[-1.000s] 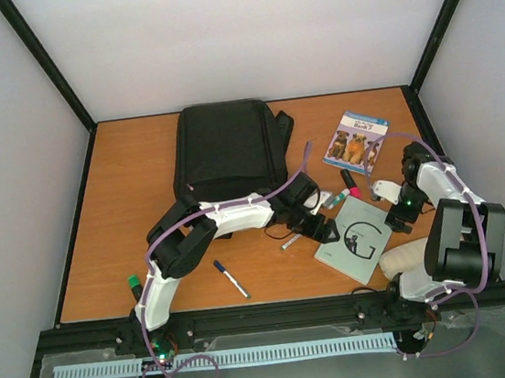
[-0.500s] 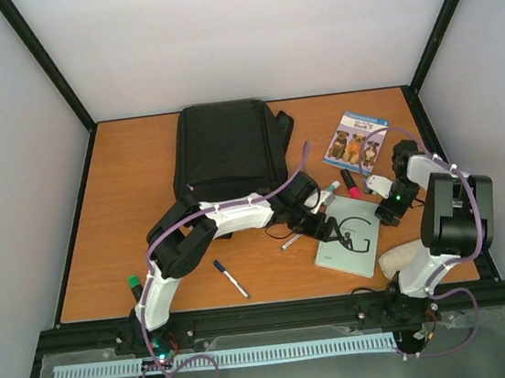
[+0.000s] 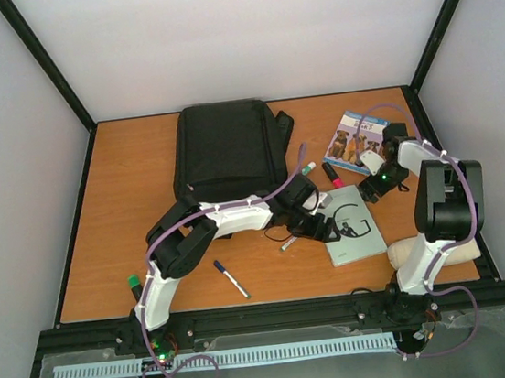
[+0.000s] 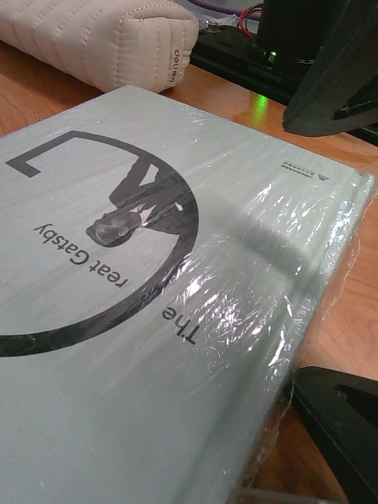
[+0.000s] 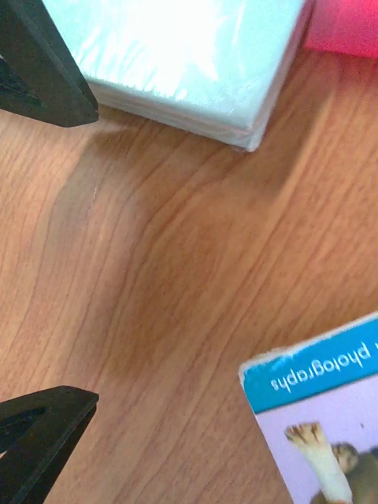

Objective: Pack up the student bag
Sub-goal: Adjust the book at the center of the board.

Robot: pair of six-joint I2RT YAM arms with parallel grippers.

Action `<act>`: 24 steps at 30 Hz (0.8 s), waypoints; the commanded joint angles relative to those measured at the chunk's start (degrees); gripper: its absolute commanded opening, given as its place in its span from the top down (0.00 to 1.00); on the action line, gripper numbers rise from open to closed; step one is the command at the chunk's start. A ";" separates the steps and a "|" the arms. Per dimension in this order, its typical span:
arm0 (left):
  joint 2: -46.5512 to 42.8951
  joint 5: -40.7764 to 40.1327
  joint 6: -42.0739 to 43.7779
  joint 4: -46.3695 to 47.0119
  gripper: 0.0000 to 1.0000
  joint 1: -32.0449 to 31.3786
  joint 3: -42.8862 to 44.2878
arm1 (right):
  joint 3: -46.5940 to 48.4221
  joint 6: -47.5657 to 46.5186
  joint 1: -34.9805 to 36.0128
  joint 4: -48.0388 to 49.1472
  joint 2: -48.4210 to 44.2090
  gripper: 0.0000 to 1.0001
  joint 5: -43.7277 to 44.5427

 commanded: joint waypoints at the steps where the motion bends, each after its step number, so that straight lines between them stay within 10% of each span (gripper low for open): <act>1: -3.70 -1.54 -0.49 1.04 0.17 -0.39 -0.53 | 1.72 4.61 -1.57 -2.78 -2.48 0.08 -2.71; 14: -16.60 -7.94 3.73 -12.72 0.15 8.76 3.26 | 5.91 7.33 -2.71 -9.90 -10.17 0.11 -11.02; 24: -14.65 -0.80 -7.09 -5.09 0.17 11.15 0.92 | 0.33 4.47 -2.64 -11.30 -9.74 0.23 -11.18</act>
